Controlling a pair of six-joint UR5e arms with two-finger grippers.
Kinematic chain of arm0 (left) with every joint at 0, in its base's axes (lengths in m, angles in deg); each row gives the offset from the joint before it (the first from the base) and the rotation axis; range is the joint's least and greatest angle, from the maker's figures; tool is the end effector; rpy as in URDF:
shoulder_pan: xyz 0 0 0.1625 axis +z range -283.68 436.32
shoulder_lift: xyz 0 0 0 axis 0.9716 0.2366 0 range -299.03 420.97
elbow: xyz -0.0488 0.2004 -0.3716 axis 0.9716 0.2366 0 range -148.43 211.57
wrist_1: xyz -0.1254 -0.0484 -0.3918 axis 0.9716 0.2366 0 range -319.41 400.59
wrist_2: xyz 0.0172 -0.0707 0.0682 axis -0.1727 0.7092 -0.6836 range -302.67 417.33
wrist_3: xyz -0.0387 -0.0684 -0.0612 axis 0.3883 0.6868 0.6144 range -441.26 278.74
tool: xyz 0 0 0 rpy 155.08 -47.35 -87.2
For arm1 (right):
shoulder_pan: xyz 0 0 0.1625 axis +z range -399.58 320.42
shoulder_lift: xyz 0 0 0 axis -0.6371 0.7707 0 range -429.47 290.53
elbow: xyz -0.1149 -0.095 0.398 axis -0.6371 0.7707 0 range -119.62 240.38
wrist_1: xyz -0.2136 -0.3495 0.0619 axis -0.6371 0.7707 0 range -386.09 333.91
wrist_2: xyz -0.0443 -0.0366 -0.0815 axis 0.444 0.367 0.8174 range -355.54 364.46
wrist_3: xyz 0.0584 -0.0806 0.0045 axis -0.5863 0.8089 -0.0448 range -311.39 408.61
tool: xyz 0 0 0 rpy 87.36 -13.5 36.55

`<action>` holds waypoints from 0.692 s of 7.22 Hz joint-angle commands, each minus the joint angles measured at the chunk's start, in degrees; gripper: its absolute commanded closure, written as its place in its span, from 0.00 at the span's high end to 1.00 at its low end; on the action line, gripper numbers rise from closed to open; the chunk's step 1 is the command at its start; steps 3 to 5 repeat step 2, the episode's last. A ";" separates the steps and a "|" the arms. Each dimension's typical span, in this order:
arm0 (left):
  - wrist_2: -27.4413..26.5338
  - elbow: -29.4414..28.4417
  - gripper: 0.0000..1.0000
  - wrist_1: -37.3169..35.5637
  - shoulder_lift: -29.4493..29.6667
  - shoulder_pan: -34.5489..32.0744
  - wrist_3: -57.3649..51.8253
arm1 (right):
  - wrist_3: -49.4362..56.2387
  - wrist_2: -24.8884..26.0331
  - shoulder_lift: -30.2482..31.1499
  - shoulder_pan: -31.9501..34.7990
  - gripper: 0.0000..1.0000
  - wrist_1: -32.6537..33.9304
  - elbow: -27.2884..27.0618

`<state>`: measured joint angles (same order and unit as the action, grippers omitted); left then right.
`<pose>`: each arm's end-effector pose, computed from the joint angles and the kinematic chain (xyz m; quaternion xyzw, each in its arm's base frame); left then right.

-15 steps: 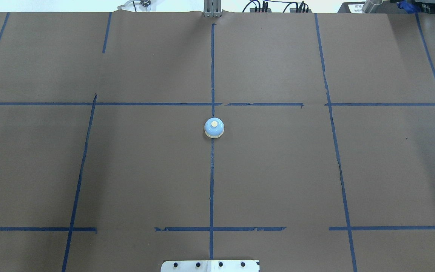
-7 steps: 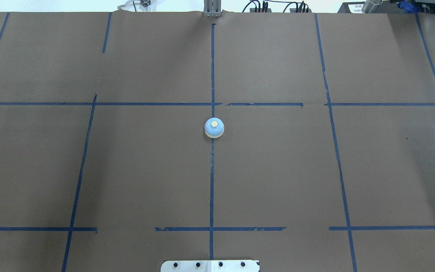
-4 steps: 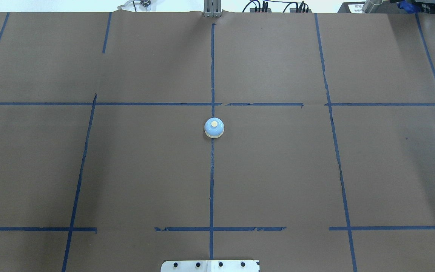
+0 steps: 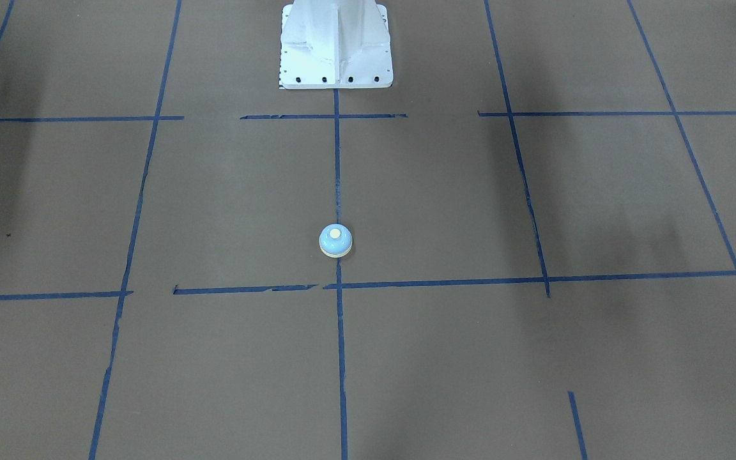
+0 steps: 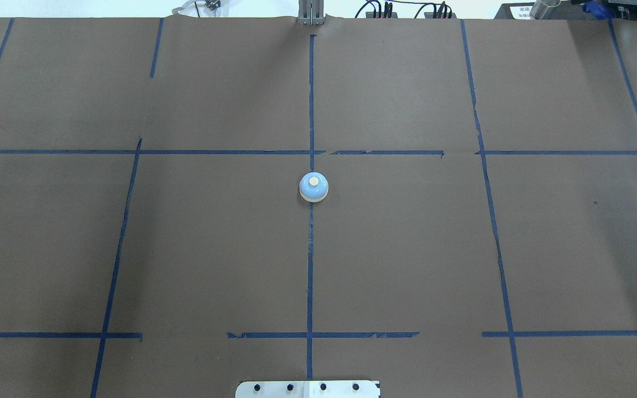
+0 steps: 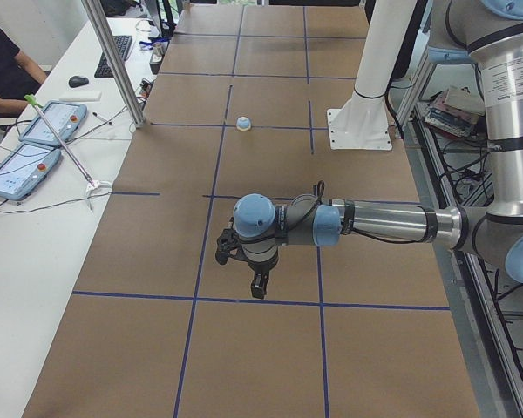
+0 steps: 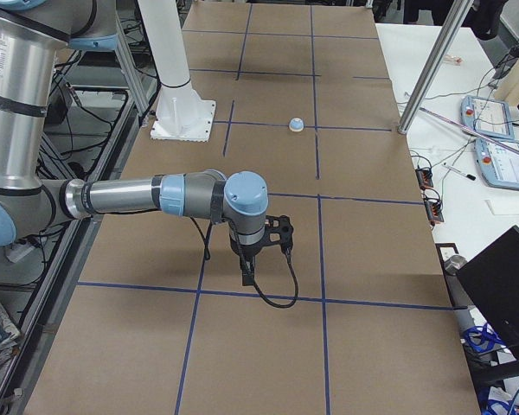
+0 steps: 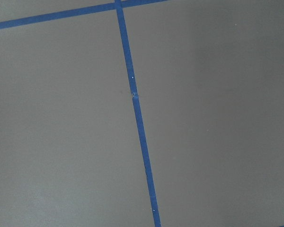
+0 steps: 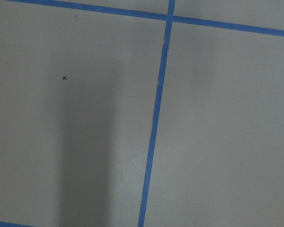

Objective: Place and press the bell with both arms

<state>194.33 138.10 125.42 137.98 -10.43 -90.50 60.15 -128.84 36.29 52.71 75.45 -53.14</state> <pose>-0.0380 -0.3965 0.6231 0.0079 0.3988 0.0942 0.9121 0.0796 -0.3650 0.5974 0.0140 -0.3697 -0.0629 0.9269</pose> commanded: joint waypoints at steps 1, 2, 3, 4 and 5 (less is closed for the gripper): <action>-0.06 0.09 1.00 -0.02 0.59 0.00 0.01 | -0.02 -0.03 0.06 0.00 1.00 0.07 -0.03; 0.02 0.08 1.00 -0.02 0.16 -0.09 0.01 | -0.02 -0.21 0.24 0.00 1.00 0.07 0.14; 0.02 0.08 1.00 -0.02 0.16 -0.09 0.01 | -0.02 -0.21 0.24 0.00 1.00 0.07 0.14; 0.02 0.08 1.00 -0.02 0.16 -0.09 0.01 | -0.02 -0.21 0.24 0.00 1.00 0.07 0.14; 0.02 0.08 1.00 -0.02 0.16 -0.09 0.01 | -0.02 -0.21 0.24 0.00 1.00 0.07 0.14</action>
